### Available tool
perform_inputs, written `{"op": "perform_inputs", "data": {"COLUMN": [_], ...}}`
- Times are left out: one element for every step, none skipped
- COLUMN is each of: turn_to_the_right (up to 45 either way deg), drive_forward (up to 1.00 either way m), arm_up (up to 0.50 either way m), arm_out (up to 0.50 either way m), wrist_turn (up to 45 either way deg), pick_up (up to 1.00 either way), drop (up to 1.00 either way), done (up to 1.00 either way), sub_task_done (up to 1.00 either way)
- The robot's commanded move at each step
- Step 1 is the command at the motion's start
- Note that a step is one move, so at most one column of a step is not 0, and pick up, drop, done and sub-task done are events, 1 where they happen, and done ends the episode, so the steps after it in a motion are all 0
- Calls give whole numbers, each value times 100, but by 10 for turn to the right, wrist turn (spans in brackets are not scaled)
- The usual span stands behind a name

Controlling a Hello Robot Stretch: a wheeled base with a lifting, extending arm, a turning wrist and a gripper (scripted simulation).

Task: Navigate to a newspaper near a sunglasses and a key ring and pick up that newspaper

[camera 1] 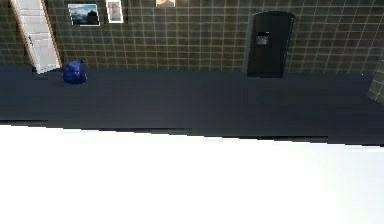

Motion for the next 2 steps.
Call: {"op": "perform_inputs", "data": {"turn_to_the_right": [0,0], "drive_forward": [0,0], "arm_up": [0,0], "arm_out": [30,0], "wrist_turn": [0,450], "pick_up": [0,0], "drop": [0,0], "done": [0,0], "sub_task_done": [0,0]}}
